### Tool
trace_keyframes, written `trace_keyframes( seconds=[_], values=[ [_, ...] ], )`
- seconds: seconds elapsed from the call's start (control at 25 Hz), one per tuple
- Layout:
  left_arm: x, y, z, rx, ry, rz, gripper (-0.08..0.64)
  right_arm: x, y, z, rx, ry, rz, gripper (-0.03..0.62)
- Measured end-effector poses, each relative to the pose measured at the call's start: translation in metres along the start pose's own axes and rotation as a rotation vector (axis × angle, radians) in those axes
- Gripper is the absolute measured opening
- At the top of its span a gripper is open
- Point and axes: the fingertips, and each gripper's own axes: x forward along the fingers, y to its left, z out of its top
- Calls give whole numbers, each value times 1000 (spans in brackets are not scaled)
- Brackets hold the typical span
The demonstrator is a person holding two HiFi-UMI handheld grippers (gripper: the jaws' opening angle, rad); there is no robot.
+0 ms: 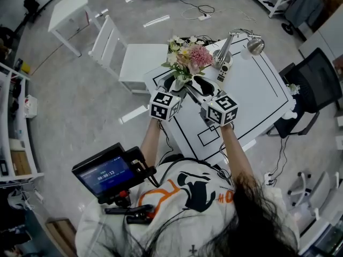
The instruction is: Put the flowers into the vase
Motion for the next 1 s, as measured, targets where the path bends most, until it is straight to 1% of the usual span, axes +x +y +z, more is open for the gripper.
trace_keyframes(
  seconds=[0.08, 0.32, 0.56, 0.84, 1.0],
  values=[
    [0, 0, 0, 3, -1, 0, 258, -3, -2, -1, 19, -8, -6, 189],
    [-2, 2, 2, 18, -11, 15, 259, -9, -3, -2, 28, -12, -22, 189],
    [-1, 0, -5, 39, 27, 8, 262, -14, -6, -7, 37, -10, -30, 189],
    [-21, -4, -4, 42, 25, 4, 267, -19, 13, -7, 29, -7, -30, 189],
    [-27, -5, -5, 43, 29, 7, 267, -21, 16, -6, 27, -8, -34, 189]
  ],
)
